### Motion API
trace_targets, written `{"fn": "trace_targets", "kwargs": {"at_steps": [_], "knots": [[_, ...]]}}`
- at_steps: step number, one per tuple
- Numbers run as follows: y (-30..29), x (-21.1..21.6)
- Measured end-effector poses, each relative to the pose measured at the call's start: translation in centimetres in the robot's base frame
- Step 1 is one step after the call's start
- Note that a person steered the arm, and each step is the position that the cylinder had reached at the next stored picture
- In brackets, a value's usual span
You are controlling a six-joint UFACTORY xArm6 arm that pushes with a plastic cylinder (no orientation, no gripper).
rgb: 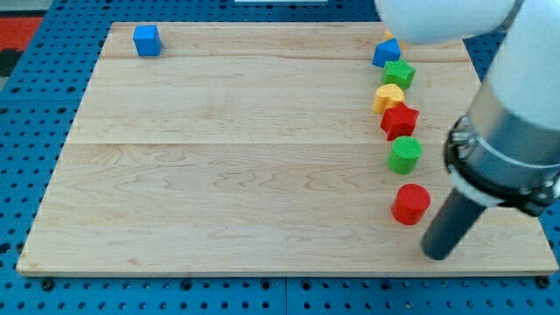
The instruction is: Slide the blue cube beneath the red circle
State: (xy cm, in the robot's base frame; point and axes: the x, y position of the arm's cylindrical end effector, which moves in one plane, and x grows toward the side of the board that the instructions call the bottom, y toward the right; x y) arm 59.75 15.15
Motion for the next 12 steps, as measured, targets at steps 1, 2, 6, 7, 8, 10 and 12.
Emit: {"fn": "trace_targets", "kwargs": {"at_steps": [1, 2, 6, 7, 8, 10, 12], "knots": [[-1.9, -2.9], [-0.7, -4.1], [-11.8, -30.6], [-16.5, -40.1], [-17.6, -40.6], [-19.3, -40.6], [-30.4, -40.5]]}}
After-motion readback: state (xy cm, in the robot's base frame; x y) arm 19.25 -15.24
